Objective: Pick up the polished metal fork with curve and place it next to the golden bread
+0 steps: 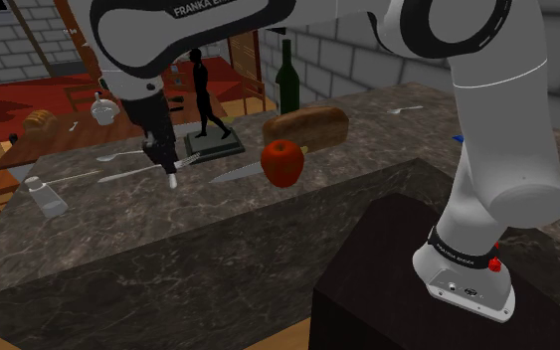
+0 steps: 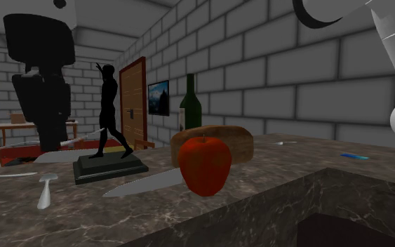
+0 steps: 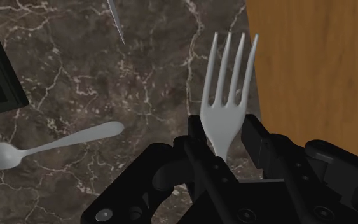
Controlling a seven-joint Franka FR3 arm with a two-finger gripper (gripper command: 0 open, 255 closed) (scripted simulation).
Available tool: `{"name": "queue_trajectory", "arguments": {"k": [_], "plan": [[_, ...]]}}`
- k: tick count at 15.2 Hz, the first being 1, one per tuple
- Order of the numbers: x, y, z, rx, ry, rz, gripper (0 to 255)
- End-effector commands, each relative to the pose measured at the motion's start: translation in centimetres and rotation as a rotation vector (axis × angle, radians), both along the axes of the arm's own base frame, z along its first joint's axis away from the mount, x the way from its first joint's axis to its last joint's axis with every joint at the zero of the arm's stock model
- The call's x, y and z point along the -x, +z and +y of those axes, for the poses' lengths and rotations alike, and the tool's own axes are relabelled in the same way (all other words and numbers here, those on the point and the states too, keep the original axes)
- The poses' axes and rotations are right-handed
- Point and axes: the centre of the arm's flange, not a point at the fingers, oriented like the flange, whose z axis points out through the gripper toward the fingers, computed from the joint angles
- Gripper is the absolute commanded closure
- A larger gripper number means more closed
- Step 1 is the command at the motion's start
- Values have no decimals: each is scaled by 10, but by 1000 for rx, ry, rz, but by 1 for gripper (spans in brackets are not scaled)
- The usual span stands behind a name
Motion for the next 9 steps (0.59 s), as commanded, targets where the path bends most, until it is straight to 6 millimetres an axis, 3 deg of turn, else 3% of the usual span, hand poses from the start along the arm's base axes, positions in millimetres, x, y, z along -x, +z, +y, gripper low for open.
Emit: {"name": "queue_trajectory", "arguments": {"k": [1,9], "plan": [[1,12,-1,0,0,0,255],[1,54,-1,0,0,0,255]]}}
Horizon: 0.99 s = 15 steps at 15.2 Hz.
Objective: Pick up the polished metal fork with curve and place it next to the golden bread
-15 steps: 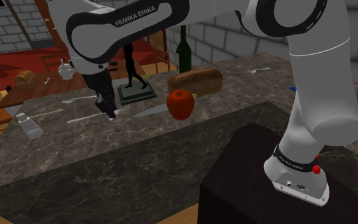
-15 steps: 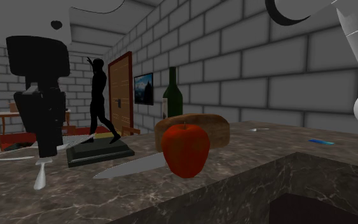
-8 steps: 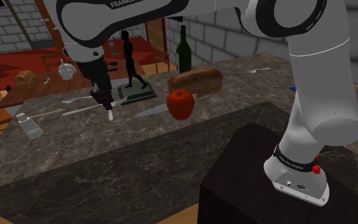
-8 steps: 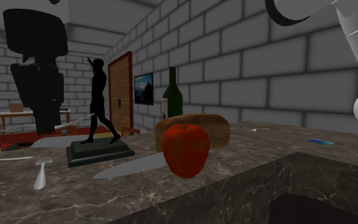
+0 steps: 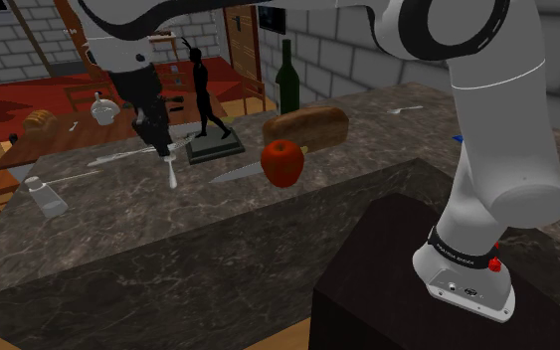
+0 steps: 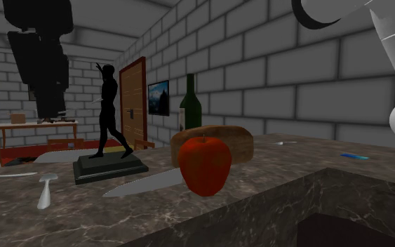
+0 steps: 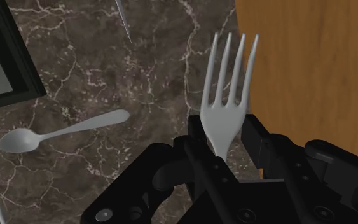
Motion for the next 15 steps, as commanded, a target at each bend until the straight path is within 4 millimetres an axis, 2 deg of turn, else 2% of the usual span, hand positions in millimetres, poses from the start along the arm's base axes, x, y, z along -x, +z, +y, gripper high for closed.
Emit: {"name": "queue_trajectory", "arguments": {"k": [1,2,15], "plan": [[1,12,-1,0,0,0,255],[1,17,-1,0,0,0,255],[-48,18,-166,0,0,0,255]]}}
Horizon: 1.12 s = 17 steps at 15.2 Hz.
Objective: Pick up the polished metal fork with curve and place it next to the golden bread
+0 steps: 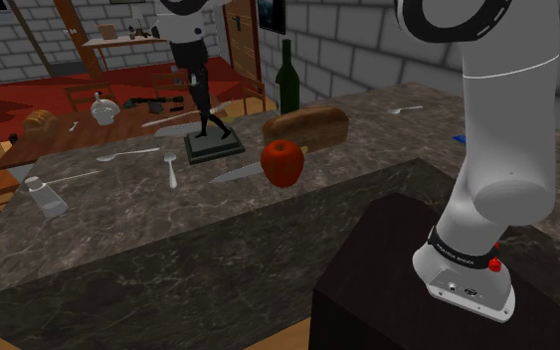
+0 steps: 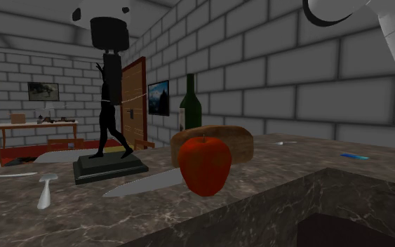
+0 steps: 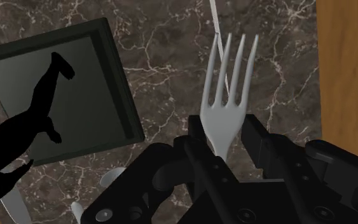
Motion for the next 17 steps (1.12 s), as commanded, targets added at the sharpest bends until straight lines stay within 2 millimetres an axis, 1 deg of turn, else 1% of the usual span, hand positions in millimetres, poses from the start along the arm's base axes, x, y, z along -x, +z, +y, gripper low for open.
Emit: {"name": "queue_trajectory", "arguments": {"k": [1,3,4,17], "plan": [[-6,1,-23,0,1,0,255],[-14,1,-48,0,1,0,255],[-16,1,-57,0,1,0,255],[-16,-68,-57,0,1,0,255]]}}
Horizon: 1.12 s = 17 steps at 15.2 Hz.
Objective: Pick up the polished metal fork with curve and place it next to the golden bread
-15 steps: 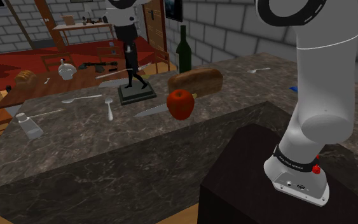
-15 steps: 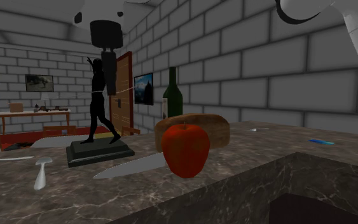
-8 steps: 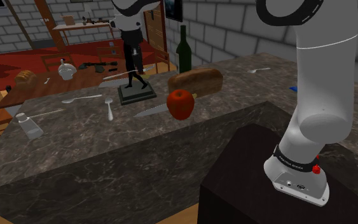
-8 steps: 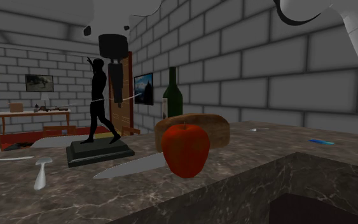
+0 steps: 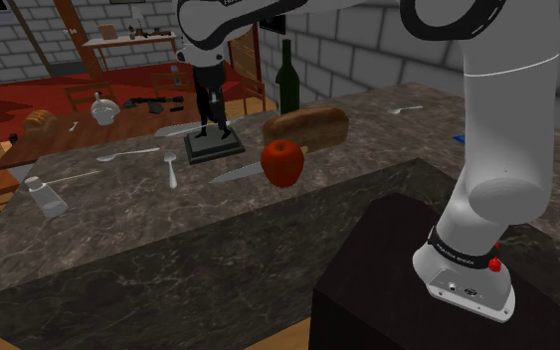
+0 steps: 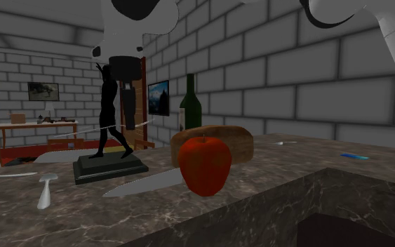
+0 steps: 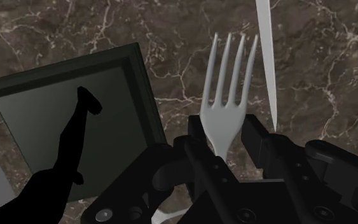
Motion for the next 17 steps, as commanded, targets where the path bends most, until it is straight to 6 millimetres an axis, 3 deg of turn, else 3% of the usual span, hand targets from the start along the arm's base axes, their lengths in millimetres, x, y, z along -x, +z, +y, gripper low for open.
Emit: {"name": "queue_trajectory", "arguments": {"k": [1,17], "plan": [[1,-12,0,0,0,0,255],[1,-96,0,0,0,0,255]]}}
